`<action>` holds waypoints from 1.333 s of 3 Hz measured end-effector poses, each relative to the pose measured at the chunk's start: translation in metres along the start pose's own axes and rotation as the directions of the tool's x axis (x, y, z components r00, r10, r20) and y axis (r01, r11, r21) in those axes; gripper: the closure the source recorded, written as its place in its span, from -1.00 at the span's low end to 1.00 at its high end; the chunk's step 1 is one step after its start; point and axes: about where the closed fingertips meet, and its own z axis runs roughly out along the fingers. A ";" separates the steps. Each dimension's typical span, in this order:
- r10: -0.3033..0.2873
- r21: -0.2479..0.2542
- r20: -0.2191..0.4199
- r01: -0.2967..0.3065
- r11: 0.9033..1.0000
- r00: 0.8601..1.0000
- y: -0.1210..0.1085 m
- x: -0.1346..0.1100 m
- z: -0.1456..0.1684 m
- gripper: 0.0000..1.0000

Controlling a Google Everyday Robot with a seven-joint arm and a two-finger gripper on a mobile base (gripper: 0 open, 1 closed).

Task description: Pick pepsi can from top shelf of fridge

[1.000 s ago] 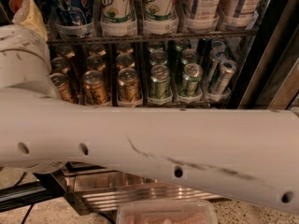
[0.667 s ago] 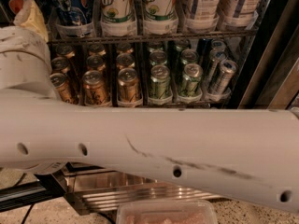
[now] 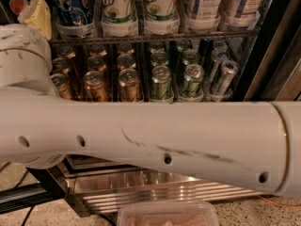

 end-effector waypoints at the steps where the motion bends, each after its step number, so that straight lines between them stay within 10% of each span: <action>1: -0.002 0.029 0.000 0.002 1.000 1.000 -0.006 0.005 0.008 -0.24; 4: 0.005 0.077 -0.005 -0.004 0.997 1.000 -0.016 0.010 0.045 -0.20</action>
Offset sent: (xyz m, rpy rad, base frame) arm 0.0303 -0.0077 -0.0110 0.0174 0.0059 -0.0633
